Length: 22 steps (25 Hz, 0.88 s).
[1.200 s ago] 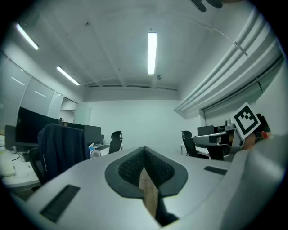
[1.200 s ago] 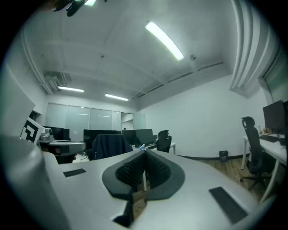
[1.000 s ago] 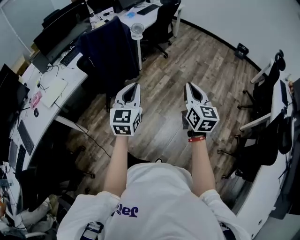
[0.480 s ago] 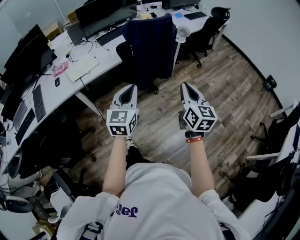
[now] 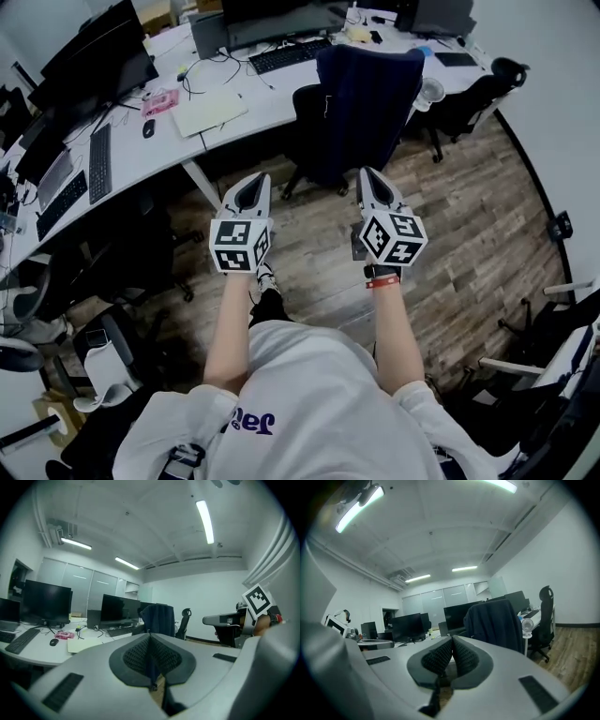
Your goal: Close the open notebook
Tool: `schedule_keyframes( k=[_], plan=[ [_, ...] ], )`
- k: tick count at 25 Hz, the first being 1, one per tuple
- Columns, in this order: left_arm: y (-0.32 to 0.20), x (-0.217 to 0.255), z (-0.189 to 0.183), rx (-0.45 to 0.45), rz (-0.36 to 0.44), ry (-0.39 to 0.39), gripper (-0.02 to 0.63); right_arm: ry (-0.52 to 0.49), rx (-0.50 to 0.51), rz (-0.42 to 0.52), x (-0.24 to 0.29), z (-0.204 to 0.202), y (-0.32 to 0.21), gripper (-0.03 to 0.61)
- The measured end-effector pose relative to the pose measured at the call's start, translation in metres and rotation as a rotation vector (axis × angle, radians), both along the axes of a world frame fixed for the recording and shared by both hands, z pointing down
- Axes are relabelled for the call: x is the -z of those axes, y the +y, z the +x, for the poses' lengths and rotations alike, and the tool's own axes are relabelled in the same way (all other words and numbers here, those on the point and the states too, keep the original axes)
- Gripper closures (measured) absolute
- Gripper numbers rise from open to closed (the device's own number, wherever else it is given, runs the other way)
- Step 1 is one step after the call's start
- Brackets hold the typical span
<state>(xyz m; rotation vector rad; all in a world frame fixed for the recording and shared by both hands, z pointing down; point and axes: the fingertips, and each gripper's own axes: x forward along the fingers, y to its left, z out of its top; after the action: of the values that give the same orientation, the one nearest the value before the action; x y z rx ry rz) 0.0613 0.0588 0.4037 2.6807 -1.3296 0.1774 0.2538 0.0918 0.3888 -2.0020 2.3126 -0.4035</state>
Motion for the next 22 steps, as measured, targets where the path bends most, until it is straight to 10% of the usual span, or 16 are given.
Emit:
schedule_keyframes(
  k=[22],
  plan=[
    [-0.209, 0.006, -0.162, 0.216, 0.042, -0.024, 0.595, 0.078, 0.269, -0.027, -0.006, -0.196, -0.253, 0.580]
  ],
)
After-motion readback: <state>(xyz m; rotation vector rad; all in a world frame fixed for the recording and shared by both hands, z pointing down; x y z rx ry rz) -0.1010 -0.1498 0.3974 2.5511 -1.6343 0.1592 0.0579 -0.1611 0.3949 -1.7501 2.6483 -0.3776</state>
